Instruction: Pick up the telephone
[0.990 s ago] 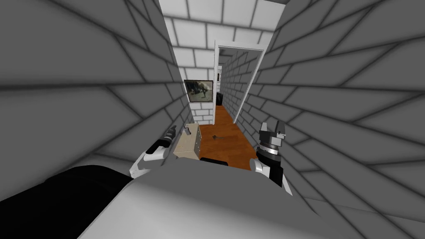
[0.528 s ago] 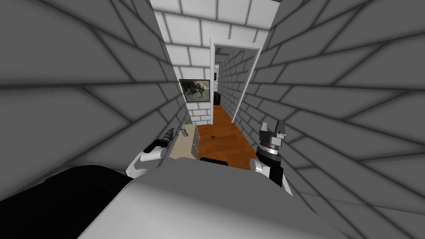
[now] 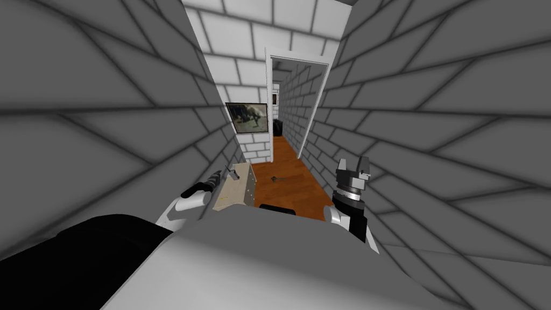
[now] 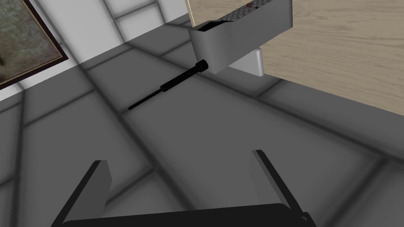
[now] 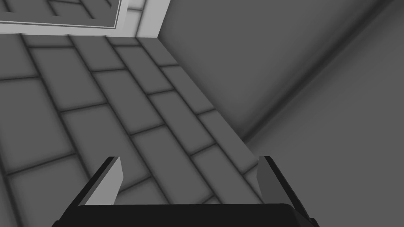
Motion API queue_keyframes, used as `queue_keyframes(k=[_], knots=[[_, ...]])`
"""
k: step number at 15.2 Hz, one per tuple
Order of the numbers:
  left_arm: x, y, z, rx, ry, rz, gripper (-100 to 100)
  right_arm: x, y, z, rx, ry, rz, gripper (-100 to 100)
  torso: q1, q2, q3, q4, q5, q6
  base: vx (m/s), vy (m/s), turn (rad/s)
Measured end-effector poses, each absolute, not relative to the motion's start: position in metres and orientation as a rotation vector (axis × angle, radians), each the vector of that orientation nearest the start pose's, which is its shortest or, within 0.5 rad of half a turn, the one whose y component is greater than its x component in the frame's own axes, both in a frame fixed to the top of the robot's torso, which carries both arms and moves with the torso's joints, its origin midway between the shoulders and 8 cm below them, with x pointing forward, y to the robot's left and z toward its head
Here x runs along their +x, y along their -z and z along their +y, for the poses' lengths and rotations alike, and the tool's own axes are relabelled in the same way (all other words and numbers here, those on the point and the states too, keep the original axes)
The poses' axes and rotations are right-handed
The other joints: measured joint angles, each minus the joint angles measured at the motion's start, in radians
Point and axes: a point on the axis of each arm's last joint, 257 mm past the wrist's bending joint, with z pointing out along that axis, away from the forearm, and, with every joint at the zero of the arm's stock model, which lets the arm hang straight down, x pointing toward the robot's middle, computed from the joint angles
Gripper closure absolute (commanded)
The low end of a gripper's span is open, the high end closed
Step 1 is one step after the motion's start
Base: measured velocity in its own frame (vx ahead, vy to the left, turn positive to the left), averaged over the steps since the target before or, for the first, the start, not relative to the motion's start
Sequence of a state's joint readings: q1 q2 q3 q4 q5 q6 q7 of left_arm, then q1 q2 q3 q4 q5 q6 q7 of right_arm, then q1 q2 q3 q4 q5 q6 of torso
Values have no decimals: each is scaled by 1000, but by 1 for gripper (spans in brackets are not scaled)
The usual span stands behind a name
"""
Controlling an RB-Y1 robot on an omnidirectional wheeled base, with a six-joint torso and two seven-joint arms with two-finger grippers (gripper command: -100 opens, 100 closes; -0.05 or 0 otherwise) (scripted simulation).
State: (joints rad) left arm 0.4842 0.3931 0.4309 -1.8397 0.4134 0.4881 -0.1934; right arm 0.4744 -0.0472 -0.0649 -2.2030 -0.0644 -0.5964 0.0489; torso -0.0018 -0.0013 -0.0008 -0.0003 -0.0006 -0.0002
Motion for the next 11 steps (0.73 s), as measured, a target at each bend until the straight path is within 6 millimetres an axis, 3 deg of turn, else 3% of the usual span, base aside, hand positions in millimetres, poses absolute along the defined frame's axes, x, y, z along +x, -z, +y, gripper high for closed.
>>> queue_keyframes(k=[5, 11], knots=[[291, 328, 593, -1723, 360, 1358, -100, 339, -19, -303, 604, -1249, 586, 0, 0, -2, -1, 0, 0, 0, 67, -21, -108], [259, 348, 614, -1863, 292, 1354, -100, 339, -19, -303, 604, -1249, 586, 0, 1, -2, -1, 0, 0, 0, 63, -13, -108]])
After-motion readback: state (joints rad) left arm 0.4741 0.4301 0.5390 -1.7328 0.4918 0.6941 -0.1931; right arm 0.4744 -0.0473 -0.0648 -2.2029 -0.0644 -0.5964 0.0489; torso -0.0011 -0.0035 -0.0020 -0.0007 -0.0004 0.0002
